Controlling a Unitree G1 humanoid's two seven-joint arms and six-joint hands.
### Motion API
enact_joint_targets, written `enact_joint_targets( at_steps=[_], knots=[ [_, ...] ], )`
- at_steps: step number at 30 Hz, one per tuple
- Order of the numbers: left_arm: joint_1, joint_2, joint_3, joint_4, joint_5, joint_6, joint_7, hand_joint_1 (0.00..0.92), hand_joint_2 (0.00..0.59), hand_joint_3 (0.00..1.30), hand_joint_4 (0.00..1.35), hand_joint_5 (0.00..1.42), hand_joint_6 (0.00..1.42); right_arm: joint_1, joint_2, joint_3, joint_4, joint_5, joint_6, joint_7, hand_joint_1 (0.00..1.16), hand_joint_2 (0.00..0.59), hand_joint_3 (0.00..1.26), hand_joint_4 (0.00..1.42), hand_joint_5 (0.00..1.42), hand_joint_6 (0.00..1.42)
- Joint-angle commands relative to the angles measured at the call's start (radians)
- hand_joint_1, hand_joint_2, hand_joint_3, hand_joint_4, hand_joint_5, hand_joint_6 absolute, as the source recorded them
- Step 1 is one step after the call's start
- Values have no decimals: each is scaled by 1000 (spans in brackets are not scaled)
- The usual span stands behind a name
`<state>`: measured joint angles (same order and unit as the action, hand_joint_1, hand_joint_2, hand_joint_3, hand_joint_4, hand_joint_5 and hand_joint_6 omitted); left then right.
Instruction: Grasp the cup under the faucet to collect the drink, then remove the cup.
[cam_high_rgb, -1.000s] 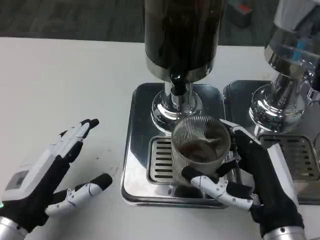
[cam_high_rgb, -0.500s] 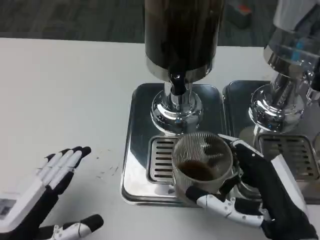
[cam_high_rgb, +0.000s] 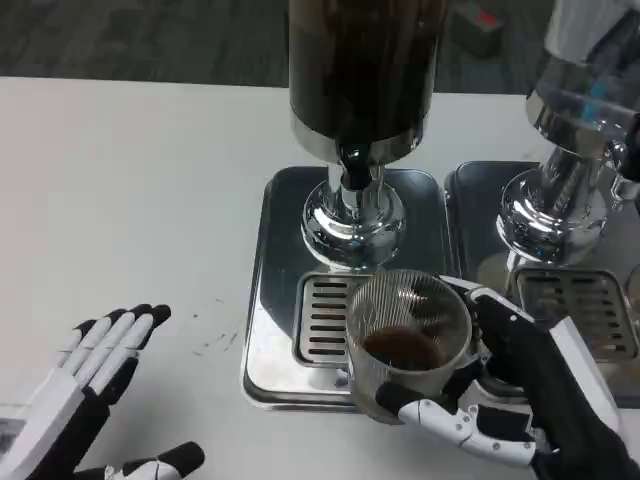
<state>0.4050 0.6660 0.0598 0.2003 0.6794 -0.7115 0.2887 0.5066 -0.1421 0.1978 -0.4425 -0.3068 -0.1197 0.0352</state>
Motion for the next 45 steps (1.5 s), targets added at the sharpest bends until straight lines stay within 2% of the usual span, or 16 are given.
enact_joint_targets(
  at_steps=[1, 16, 26, 45],
  knots=[
    [8, -7, -8, -11, 8, 13, 9, 0, 134, 0, 0, 0, 0, -8, 4, -4, -28, 21, -22, -1, 902, 239, 469, 604, 681, 826],
    [-25, -27, -36, -17, -11, 20, -15, 0, 135, 0, 0, 0, 0, -10, 7, -5, -29, 20, -12, -1, 897, 251, 459, 595, 663, 804],
    [-49, -15, -55, 0, -18, 17, -22, 0, 138, 0, 0, 0, 0, 1, 28, 6, -23, 4, -24, -20, 894, 256, 461, 595, 655, 789],
    [-75, -15, -76, 26, -24, 14, -19, 0, 138, 0, 0, 0, 0, 2, 35, 3, -18, 9, -25, -26, 906, 260, 482, 603, 648, 788]
  ],
)
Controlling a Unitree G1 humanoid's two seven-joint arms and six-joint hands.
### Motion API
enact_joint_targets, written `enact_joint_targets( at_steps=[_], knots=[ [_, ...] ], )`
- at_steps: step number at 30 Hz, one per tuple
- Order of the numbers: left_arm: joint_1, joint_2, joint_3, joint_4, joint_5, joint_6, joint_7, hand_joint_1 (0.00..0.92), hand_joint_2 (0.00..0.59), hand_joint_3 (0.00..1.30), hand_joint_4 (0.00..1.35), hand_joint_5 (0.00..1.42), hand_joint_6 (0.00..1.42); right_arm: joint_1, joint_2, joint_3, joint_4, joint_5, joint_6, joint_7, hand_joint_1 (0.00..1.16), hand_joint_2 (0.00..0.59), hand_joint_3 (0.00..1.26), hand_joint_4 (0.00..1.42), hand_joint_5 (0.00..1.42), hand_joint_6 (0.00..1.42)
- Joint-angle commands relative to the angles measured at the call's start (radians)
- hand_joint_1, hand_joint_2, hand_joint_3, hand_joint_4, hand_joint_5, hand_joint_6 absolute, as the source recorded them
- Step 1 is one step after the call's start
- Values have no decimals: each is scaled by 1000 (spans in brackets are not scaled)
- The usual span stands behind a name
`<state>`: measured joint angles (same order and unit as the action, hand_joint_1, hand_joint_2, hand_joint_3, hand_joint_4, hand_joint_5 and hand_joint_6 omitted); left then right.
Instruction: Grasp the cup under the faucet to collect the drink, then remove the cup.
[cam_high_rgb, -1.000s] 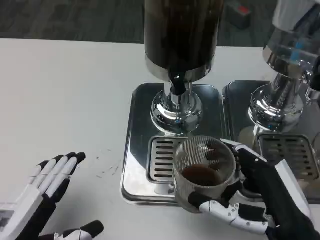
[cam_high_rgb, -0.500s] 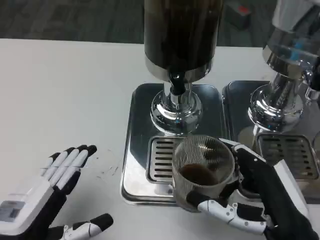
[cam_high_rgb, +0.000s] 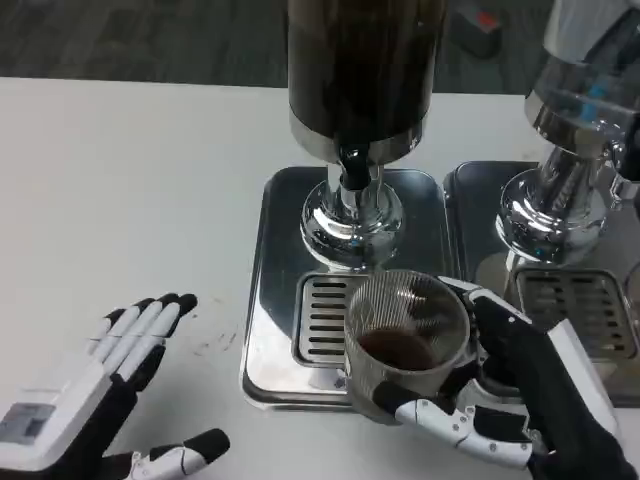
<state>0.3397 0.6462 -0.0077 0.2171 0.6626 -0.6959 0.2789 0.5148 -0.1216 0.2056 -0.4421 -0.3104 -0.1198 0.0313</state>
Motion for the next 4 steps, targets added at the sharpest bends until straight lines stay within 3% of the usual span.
enact_joint_targets(
  at_steps=[1, 4],
  knots=[
    [-9, 5, -9, 10, -8, -1, -9, 0, 138, 0, 0, 0, 0, -6, 15, -4, -19, 13, -25, -21, 906, 260, 482, 603, 648, 788],
    [-9, 4, -11, 10, -9, 0, -9, 0, 138, 0, 0, 0, 0, -5, 15, -4, -19, 12, -25, -22, 903, 258, 482, 603, 647, 788]
  ],
)
